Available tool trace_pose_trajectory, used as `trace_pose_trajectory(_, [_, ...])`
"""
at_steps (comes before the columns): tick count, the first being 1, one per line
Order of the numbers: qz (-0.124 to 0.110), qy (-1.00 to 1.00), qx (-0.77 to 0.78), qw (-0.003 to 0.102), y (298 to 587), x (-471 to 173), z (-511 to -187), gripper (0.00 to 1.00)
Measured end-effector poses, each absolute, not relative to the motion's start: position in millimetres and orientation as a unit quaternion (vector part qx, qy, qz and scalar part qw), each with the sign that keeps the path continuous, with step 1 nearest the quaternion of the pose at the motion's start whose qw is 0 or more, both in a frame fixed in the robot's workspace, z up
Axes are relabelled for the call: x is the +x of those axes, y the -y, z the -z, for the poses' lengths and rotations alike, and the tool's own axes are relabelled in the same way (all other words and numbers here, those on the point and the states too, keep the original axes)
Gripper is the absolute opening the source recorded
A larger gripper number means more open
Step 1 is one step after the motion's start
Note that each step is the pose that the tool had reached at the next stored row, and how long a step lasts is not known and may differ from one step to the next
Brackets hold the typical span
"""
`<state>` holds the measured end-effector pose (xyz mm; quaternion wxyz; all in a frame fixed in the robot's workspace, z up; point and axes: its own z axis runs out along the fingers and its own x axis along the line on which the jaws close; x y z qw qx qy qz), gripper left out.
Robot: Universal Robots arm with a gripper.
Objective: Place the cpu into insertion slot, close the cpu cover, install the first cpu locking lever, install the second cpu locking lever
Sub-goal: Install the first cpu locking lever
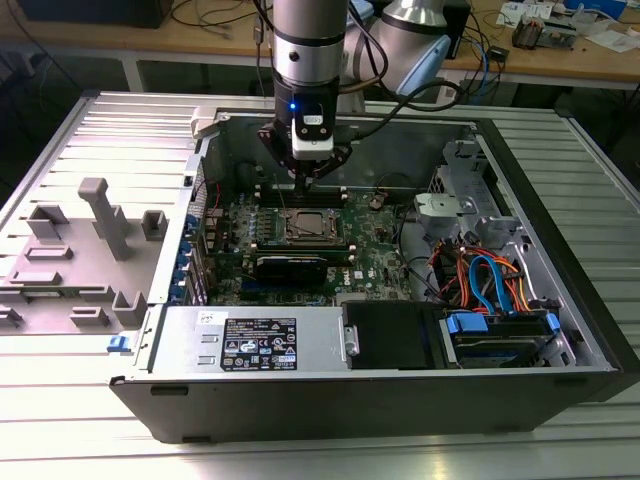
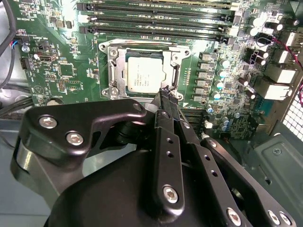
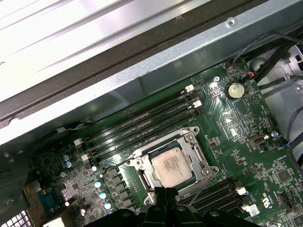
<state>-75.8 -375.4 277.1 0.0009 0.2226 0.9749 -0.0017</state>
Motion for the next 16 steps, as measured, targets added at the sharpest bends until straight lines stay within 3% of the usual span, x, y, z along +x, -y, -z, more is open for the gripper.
trace_pose_trajectory(16, [0.001, -0.991, 0.134, 0.002, 375.4, -77.6, -273.7, 0.11])
